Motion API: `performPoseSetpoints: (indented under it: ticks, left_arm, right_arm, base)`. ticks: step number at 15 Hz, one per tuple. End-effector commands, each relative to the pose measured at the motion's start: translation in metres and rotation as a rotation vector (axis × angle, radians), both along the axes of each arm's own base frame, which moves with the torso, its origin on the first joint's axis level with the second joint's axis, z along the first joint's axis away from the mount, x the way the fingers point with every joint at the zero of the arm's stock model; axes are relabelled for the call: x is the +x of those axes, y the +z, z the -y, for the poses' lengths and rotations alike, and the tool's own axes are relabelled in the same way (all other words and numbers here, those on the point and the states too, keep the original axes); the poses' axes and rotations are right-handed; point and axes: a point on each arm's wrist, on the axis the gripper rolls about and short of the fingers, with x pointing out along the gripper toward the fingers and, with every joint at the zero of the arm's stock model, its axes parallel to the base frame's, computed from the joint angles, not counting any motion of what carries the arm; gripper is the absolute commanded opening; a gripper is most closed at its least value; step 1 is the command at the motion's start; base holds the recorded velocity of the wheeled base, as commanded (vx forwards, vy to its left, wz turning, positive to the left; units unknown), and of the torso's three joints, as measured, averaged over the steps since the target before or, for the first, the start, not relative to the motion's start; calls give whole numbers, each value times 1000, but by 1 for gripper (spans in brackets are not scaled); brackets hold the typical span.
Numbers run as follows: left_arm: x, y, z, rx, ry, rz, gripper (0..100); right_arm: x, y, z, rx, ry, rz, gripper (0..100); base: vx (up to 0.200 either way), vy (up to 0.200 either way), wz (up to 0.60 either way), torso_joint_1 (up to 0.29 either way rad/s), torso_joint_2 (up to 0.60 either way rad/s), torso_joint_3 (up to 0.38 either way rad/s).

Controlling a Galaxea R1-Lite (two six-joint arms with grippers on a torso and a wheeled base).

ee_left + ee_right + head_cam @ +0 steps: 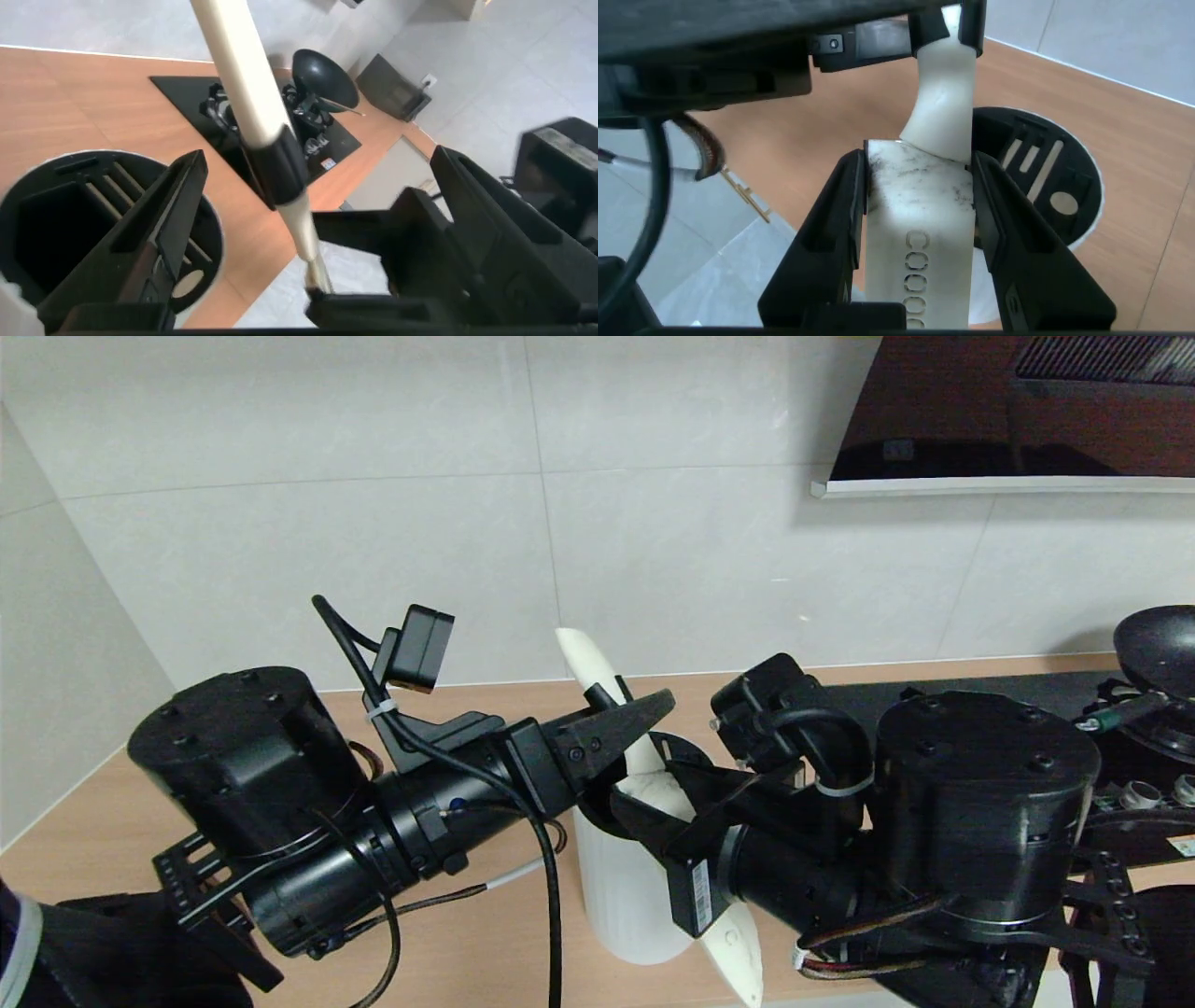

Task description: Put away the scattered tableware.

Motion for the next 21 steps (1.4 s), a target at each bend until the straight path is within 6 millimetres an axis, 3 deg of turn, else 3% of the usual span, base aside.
performPoseSetpoints:
  ticks: [1, 11, 12, 21]
  left_arm:
    - [1, 0, 0, 0, 2, -2, 100]
    - [4, -2, 2, 2, 23, -6, 100]
    - [5, -3, 3, 5, 35, -9, 0]
    - [5, -4, 3, 10, 39, -7, 0]
  right_arm:
    - [-1, -2, 0, -7, 3, -4, 0]
    - [-11, -5, -2, -19, 36, -6, 0]
    - [-12, -4, -2, -18, 36, -5, 0]
    - [-11, -3, -2, -12, 33, -3, 0]
  base:
    - [0, 0, 0, 0, 0, 0]
    - [0, 0, 0, 0, 0, 0]
    - [0, 0, 0, 0, 0, 0]
    - [0, 0, 0, 0, 0, 0]
